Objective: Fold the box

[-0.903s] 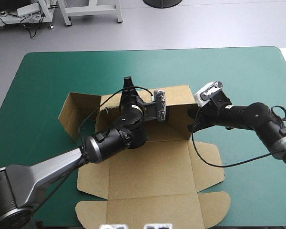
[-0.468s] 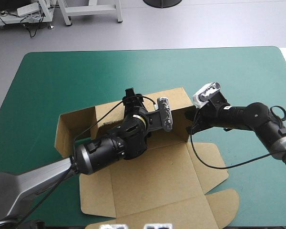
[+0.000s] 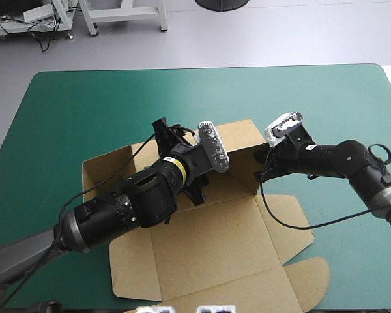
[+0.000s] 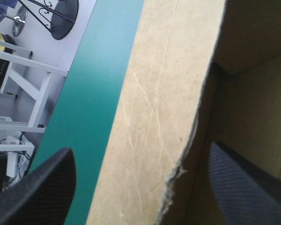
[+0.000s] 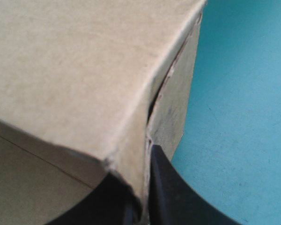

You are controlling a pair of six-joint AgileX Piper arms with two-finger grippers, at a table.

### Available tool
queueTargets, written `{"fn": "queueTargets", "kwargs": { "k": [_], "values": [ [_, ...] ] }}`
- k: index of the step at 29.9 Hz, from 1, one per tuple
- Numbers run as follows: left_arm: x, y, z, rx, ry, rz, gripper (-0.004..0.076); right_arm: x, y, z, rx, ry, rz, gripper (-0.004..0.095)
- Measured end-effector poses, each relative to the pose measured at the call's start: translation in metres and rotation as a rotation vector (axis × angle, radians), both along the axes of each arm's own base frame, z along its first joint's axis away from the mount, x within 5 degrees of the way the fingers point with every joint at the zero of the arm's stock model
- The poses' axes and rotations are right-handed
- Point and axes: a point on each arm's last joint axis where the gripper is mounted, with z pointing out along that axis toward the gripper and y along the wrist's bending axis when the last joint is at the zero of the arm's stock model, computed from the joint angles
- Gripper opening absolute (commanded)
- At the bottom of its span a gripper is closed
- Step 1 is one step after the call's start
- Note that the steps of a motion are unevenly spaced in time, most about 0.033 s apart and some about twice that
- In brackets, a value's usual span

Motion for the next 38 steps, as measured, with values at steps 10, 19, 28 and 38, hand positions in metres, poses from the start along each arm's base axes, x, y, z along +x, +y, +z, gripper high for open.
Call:
{"fn": "queueTargets", "kwargs": {
  "k": [10, 19, 28, 38],
  "values": [
    [0.009, 0.008, 0.022, -0.229, 0.155, 0.020, 0.0528, 0.000, -0.001, 0.000, -0.003, 0.008, -0.016, -0.0018],
    [0.053, 0.078, 0.068, -0.444, 0.353, 0.171, 0.0526, 0.000, -0.002, 0.000, -0.015, 0.006, -0.018, -0.0017],
    [0.094, 0.176, 0.067, -0.493, 0.323, 0.533, 0.0526, 0.001, -0.004, 0.004, -0.050, 0.015, -0.051, -0.0018],
    [0.104, 0.246, 0.065, -0.459, 0.242, 0.789, 0.0526, 0.002, -0.010, 0.033, -0.163, 0.049, -0.048, -0.0018]
  ]
}}
